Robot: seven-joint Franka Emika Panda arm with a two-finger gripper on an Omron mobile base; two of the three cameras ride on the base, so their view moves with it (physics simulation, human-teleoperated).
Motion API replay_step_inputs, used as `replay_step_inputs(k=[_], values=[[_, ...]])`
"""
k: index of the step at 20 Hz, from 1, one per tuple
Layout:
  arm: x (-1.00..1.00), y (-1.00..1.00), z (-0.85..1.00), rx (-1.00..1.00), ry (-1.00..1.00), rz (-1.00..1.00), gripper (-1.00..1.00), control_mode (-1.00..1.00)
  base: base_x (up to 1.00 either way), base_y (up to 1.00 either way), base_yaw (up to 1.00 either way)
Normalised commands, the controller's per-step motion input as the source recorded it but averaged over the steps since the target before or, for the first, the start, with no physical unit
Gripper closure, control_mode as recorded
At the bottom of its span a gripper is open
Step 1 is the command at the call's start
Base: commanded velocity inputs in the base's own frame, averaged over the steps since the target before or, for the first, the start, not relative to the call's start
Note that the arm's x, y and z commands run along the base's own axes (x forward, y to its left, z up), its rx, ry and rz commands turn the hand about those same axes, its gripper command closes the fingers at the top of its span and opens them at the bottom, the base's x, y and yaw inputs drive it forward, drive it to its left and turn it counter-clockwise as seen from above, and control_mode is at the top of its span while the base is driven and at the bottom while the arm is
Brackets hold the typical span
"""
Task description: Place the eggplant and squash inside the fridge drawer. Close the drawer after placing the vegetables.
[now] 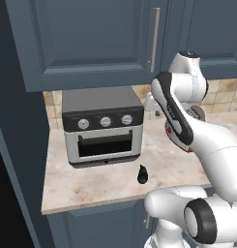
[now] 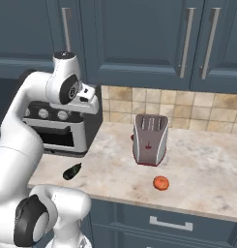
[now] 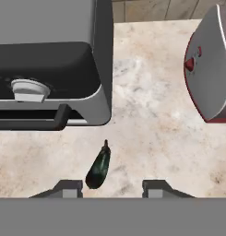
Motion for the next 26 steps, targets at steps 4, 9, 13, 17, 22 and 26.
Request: replay_step_inputs(k=[4,9,13,17,22,26], values=[[-0.27,0.00,-0.27,-0.01,0.00,0.00,-1.00,-1.00,0.00,0.00,0.00],[-0.78,0.16,-1.00,0.00,0.06,-0.13,-1.00,-1.00,0.00,0.00,0.00],[-0.28,0.55,-1.00,-0.01,0.23,-0.26,-1.00,-1.00,0.00,0.00,0.00],[0.07,0.04,-0.84,0.01,0.23,-0.03,-1.00,-1.00,0.00,0.00,0.00],[0.33,0.06,-0.69,-0.03,0.03,0.00,-1.00,-1.00,0.00,0.00,0.00],[0.32,0.25,-0.55,0.00,0.00,0.00,-1.00,-1.00,0.00,0.00,0.00]])
